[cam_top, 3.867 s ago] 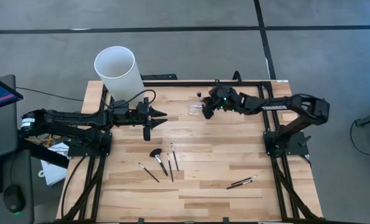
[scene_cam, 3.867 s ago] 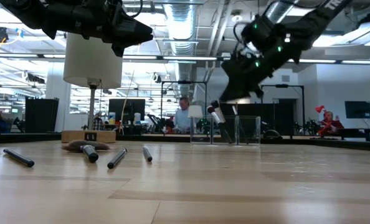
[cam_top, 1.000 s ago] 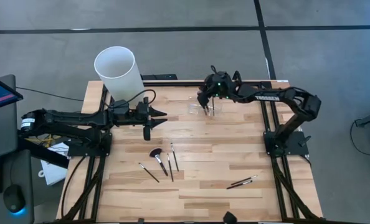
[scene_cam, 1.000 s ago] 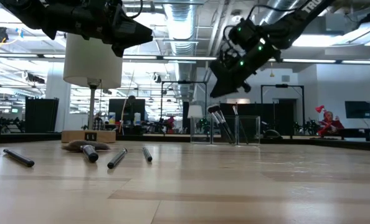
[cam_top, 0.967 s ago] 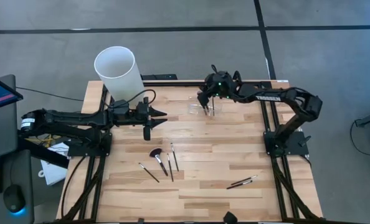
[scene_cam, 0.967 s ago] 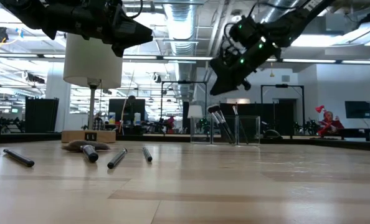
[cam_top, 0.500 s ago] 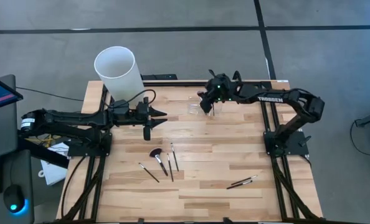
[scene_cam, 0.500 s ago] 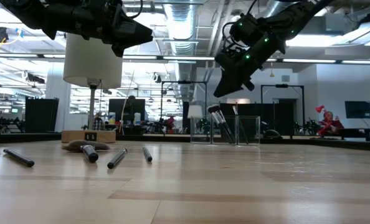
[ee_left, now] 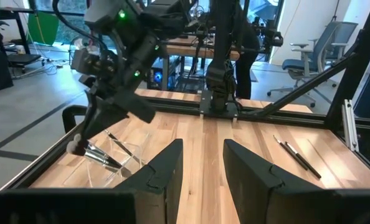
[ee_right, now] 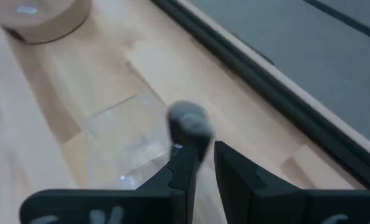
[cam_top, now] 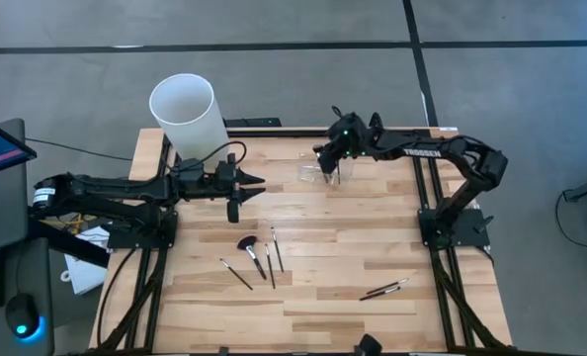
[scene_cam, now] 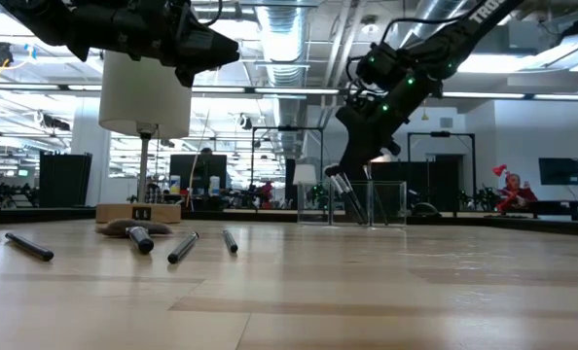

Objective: Put items in baskets/containers
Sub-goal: Put the black eyeshadow brush into the transparent organizer

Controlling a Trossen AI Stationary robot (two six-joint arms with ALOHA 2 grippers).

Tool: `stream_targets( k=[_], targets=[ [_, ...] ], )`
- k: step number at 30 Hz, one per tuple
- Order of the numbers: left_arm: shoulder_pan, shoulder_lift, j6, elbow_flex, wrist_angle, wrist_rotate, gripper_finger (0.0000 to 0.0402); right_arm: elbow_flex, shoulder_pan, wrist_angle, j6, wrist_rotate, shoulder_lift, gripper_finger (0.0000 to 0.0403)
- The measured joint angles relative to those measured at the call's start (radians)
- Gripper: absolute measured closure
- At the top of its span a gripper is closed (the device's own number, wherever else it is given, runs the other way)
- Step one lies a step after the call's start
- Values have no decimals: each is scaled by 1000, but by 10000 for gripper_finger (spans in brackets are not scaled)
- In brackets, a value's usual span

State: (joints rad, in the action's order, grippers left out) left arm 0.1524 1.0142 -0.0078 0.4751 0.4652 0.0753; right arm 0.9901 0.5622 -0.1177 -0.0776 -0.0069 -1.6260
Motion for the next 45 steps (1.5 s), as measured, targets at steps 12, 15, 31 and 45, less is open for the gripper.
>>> stream_targets(
  k=[12,15,31,45],
  targets=[
    [0,0,3,0,5,0,289,0,8,87,5,-21,2,353],
    [0,0,3,0,6,0,289,0,8,70,0,-22,2,353],
    [0,0,3,0,14,0,289,0,-39,15,-40,-19,92,353],
    [0,0,3,0,14,0,289,0,-388,-436,-344,85,264,347]
  ],
)
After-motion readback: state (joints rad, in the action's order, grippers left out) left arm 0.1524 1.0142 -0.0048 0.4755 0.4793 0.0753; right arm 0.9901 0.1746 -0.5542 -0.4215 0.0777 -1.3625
